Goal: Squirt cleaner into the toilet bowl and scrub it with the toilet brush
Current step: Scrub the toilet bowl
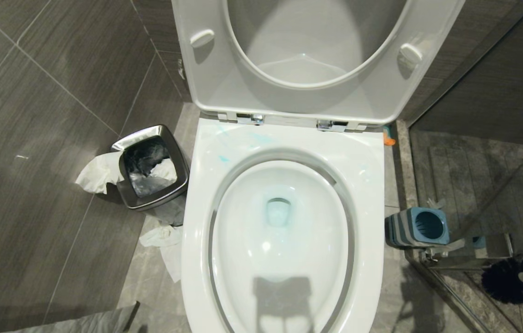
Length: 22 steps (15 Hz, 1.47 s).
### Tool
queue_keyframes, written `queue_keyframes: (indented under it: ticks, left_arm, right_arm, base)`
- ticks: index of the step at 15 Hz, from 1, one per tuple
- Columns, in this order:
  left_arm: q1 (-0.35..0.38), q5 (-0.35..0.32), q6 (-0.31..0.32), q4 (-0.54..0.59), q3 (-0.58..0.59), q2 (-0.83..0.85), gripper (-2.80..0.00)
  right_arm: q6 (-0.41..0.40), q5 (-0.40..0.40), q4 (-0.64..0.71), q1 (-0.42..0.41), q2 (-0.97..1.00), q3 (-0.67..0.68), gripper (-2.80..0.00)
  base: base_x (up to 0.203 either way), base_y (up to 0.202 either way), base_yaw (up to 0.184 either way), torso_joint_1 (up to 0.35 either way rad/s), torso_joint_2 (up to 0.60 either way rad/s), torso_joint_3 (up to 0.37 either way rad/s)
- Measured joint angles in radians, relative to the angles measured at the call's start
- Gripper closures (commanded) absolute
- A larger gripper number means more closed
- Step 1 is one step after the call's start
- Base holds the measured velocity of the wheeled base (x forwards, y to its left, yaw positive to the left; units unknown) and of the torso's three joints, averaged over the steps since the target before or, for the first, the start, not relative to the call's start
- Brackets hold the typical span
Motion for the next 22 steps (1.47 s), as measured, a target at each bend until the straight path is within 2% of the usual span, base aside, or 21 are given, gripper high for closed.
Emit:
queue_keyframes:
  ticks: [1,2,4,5,8,9,13,16,18,20,22]
  left_arm:
    - [0.000,0.000,0.000,0.000,0.000,0.000,0.00]
    - [0.000,0.000,0.000,0.000,0.000,0.000,0.00]
    - [0.000,0.001,0.000,0.000,0.000,0.000,0.00]
    - [0.000,0.000,0.000,0.000,0.000,0.000,0.00]
    - [0.000,0.000,-0.001,0.000,0.000,0.000,0.00]
    - [0.000,0.000,0.000,0.000,0.000,0.000,0.00]
    - [0.000,0.000,0.000,0.000,0.000,0.000,0.00]
    - [0.000,0.001,0.001,0.000,0.000,0.000,0.00]
    - [0.000,0.000,0.001,0.000,0.000,0.000,0.00]
    - [0.000,0.000,0.001,0.000,0.000,0.000,0.00]
    - [0.000,0.000,0.001,0.000,0.000,0.000,0.00]
  right_arm:
    - [-0.004,0.000,-0.034,0.005,0.003,0.008,0.00]
    - [-0.004,0.001,-0.010,0.010,0.008,-0.015,0.00]
    - [0.014,0.017,0.134,0.024,0.031,-0.115,0.00]
    - [0.036,0.048,0.213,0.031,0.053,-0.177,0.00]
    - [0.079,0.215,0.362,0.042,0.104,-0.305,0.00]
    - [0.081,0.235,0.398,0.044,0.121,-0.343,0.00]
    - [0.089,0.242,0.437,0.064,0.218,-0.528,0.00]
    - [0.126,0.242,0.467,0.098,0.312,-0.711,0.00]
    - [0.174,0.240,0.544,0.157,0.377,-0.859,0.00]
    - [0.221,0.222,0.624,0.255,0.444,-1.002,0.00]
    - [0.255,0.158,0.669,0.368,0.496,-1.077,0.00]
  base:
    - [0.000,0.000,0.000,0.000,0.00,0.000]
    - [0.000,0.000,0.000,0.000,0.00,0.000]
    - [0.000,0.000,0.000,0.000,0.00,0.000]
    - [0.000,0.000,0.000,0.000,0.00,0.000]
    - [0.000,0.000,0.000,0.000,0.00,0.000]
    - [0.000,0.000,0.000,0.000,0.00,0.000]
    - [0.000,0.000,0.000,0.000,0.00,0.000]
    - [0.000,0.000,0.000,0.000,0.00,0.000]
    - [0.000,0.000,0.000,0.004,0.00,0.036]
    - [0.000,0.000,0.000,0.005,0.00,0.152]
    - [0.000,0.000,0.000,0.004,0.00,0.183]
